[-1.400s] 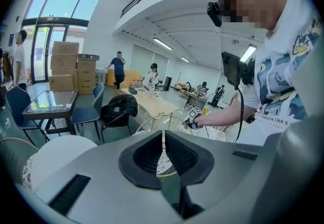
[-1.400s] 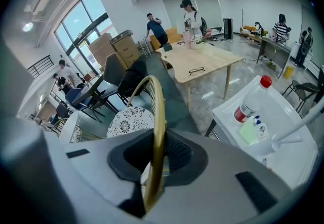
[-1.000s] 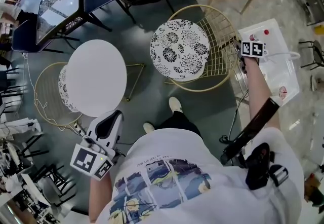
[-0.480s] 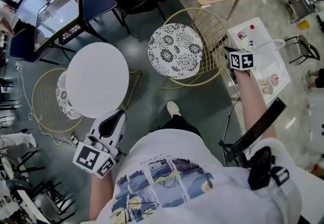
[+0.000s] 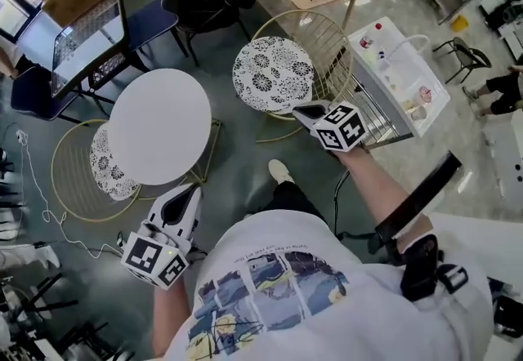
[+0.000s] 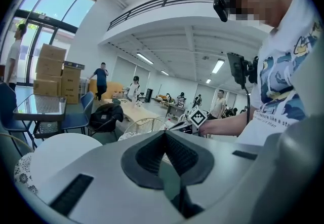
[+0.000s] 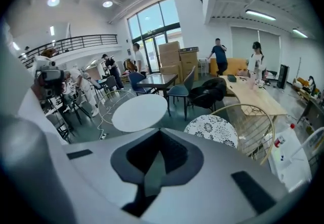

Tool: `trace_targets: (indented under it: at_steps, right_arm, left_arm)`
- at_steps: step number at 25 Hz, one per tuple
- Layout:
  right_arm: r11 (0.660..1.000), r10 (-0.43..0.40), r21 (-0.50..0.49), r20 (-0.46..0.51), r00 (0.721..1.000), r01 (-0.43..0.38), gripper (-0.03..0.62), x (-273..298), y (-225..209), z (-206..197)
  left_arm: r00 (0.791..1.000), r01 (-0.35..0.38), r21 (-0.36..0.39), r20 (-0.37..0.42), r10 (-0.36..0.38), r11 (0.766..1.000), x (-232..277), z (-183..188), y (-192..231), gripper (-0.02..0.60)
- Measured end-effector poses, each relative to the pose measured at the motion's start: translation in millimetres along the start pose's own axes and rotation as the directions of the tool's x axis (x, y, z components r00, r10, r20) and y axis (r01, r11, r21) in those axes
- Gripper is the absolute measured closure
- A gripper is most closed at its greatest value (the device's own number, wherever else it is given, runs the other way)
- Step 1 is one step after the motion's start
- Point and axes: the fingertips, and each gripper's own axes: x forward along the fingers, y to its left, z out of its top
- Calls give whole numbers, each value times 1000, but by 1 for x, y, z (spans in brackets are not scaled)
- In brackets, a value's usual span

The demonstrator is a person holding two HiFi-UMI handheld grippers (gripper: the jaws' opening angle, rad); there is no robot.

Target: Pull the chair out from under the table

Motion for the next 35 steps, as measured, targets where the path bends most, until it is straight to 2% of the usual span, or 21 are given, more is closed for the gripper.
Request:
trace_targets:
  at_steps: [6,10,14,19,24,31,35]
  right_arm:
    - [995,70,-77,74,995,-64,583,-23,126,4]
    - [988,109,-122,99,989,-97,583,-49,177,1]
    - [973,152,-188,89,984,-133,583,-64,216,-7]
    - [957,189,-240,91,978,-163,583,-84,232,-14]
    - [941,234,-268,76,969,-206,583,-123,251,-35]
    - [929,245,-298,57,968,-217,583,-182,253,-71]
    - [925,241,-312,42,970,-217,583,-203,251,-90]
  left_arm:
    - [998,50,-1,-24,-50,999,-46,-41,-25,572]
    - [995,88,14,-54,-87,996,-53,-56,-48,572]
    - [994,94,29,-62,-92,995,-58,-65,-64,572]
    - [992,102,43,-75,-98,994,-46,-67,-89,572]
    - [989,125,57,-87,-120,991,-32,-68,-135,572]
    - [984,151,67,-104,-144,986,-17,-69,-206,572]
    - [981,157,61,-123,-149,986,-11,-81,-233,574]
